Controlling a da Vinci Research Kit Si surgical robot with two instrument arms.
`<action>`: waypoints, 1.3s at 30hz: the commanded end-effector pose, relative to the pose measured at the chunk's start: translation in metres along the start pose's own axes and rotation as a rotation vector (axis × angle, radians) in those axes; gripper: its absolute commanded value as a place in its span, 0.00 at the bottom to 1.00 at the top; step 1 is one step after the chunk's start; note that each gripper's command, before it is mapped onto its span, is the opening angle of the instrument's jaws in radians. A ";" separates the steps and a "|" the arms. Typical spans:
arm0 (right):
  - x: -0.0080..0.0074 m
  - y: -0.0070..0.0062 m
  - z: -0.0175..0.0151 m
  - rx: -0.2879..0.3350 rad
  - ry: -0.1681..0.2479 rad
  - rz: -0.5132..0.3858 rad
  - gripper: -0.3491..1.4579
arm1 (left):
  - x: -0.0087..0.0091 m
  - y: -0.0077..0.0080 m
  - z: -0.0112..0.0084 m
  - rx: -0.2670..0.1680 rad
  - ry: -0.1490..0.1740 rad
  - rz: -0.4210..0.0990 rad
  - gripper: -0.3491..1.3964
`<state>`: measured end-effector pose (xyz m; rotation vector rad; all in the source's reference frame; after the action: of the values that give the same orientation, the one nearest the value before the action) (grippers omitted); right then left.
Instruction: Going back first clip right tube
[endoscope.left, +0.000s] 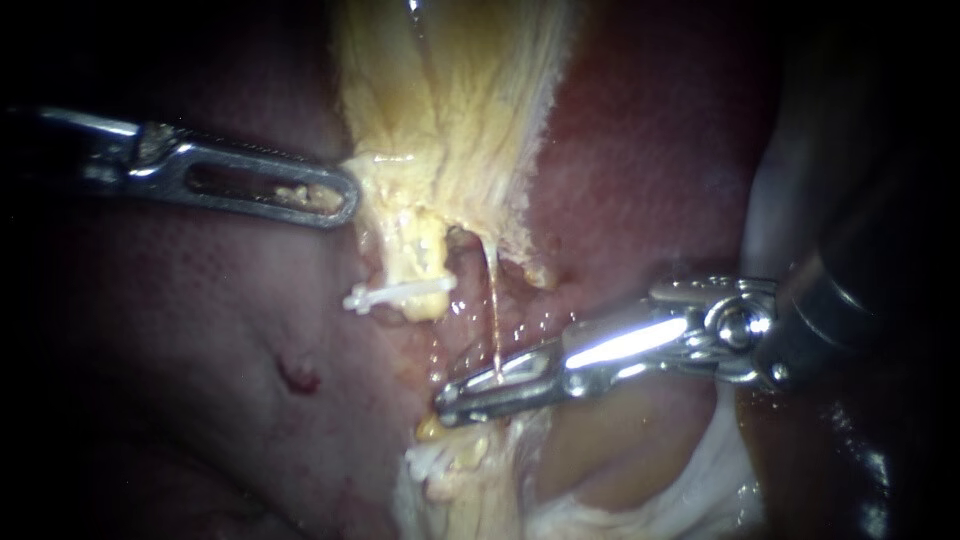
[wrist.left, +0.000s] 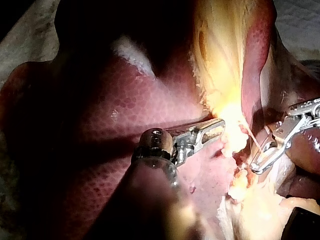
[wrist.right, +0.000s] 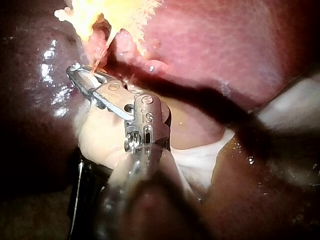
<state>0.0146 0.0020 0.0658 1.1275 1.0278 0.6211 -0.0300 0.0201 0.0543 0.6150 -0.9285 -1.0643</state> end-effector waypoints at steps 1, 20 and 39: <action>0.0000 0.0000 0.0000 0.000 0.000 0.000 0.00 | 0.0000 0.0000 0.0000 0.000 0.000 0.000 0.00; -0.0002 0.0001 0.0002 0.027 0.019 0.015 0.22 | 0.0000 0.0000 0.0000 0.000 0.000 0.000 0.00; -0.0011 0.0029 0.0014 -0.094 0.097 -0.185 0.47 | 0.0000 0.0000 0.0000 0.000 0.000 0.000 0.00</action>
<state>0.0154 0.0014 0.0693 0.8980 1.1679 0.5593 -0.0299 0.0201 0.0543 0.6154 -0.9281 -1.0644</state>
